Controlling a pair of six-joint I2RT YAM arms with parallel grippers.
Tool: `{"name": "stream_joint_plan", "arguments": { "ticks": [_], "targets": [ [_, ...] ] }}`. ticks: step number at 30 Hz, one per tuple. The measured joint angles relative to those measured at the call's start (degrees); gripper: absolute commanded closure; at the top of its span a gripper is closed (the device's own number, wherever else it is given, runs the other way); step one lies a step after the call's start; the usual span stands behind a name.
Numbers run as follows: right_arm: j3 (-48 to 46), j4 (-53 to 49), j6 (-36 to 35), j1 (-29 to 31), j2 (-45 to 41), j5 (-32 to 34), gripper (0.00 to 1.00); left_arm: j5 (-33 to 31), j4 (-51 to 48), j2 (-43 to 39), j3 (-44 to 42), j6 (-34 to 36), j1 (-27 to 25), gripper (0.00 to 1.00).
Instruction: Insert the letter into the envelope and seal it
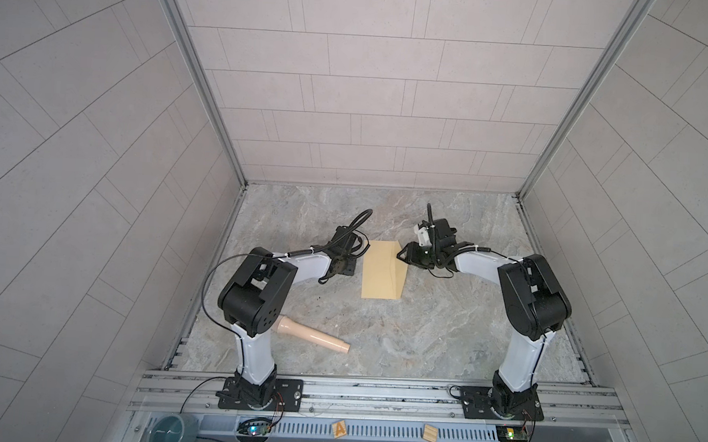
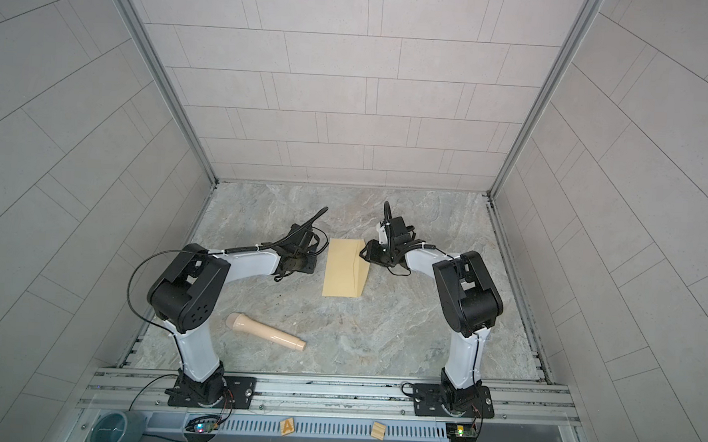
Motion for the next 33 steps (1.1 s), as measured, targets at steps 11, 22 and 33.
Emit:
{"name": "stream_joint_plan", "arguments": {
  "ticks": [11, 22, 33],
  "targets": [
    [-0.3, -5.9, -6.7, 0.0, -10.7, 3.8, 0.28, 4.3, 1.0, -3.5, -1.5, 0.3, 0.0, 1.00],
    [-0.3, -9.8, -10.4, 0.0, -26.2, -3.4, 0.13, 21.9, 27.3, -25.5, -19.8, 2.1, 0.0, 1.00],
    [2.8, -14.6, -13.6, 5.4, -34.7, -8.7, 0.08, 34.3, 56.7, -27.1, -29.6, -2.7, -0.8, 1.00]
  ]
}}
